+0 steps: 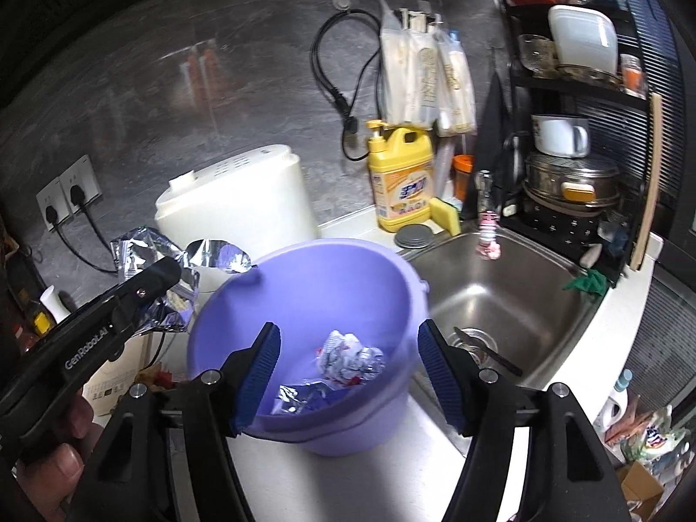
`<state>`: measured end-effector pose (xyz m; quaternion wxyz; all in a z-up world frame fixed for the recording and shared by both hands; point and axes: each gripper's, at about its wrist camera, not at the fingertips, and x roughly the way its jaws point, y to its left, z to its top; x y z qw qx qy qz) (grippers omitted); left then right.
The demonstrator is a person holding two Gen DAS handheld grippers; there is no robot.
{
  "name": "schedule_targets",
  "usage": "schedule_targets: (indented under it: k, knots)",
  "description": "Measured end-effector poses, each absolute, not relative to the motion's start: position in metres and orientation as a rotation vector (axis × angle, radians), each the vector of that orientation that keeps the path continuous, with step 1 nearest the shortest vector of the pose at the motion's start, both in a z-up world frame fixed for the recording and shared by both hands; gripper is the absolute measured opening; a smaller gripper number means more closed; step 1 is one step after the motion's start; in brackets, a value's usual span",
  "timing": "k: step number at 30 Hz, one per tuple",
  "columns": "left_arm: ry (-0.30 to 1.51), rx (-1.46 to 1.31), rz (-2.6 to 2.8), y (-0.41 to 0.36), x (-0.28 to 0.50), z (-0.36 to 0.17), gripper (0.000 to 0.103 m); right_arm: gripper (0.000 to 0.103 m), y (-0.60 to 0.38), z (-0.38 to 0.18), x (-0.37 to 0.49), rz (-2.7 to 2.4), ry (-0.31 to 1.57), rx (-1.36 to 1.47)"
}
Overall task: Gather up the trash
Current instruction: 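Carry both items over the purple bucket and open both tools to drop them, then move both open tools back to the remaining trash on the counter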
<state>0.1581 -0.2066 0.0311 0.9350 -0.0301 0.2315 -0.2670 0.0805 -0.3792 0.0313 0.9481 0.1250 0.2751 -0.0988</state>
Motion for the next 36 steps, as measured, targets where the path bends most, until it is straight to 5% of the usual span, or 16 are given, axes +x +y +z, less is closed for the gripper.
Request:
schedule_targets:
  k: [3,7,10,36]
  knots:
    - [0.464,-0.061,-0.568,-0.212,0.155,0.031,0.074,0.066,-0.383,0.031,0.075,-0.218,0.559,0.261]
    - [0.468,-0.061,-0.525,-0.203,0.154,0.028,0.080,0.066,-0.382,0.029,0.072,-0.217,0.562,0.263]
    - [0.473,-0.071,-0.477,-0.188,0.154,0.024,0.094,0.066,-0.376,0.027,0.073,-0.200,0.569,0.261]
    - [0.544,-0.133,-0.120,-0.047,0.124,-0.012,0.097,0.073,-0.268,0.006,0.087,0.066,0.608,0.137]
